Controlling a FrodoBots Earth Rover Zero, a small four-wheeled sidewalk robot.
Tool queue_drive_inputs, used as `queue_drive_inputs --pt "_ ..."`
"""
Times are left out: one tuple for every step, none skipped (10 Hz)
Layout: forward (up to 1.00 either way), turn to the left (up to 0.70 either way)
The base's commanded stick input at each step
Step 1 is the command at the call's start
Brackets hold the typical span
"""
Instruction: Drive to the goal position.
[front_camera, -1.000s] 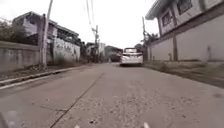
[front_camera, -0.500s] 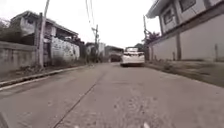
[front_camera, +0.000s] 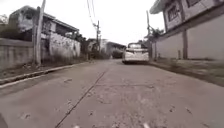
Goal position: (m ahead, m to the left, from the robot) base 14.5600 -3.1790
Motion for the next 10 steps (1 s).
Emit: queue_drive_inputs --pt "0.85 0.0" --pt "0.85 0.0" --pt "0.85 0.0" --pt "0.85 0.0" --pt "0.85 0.0" --pt "0.85 0.0" --pt "0.85 0.0" --pt "0.85 0.0" --pt "0.85 0.0" --pt "0.85 0.0"
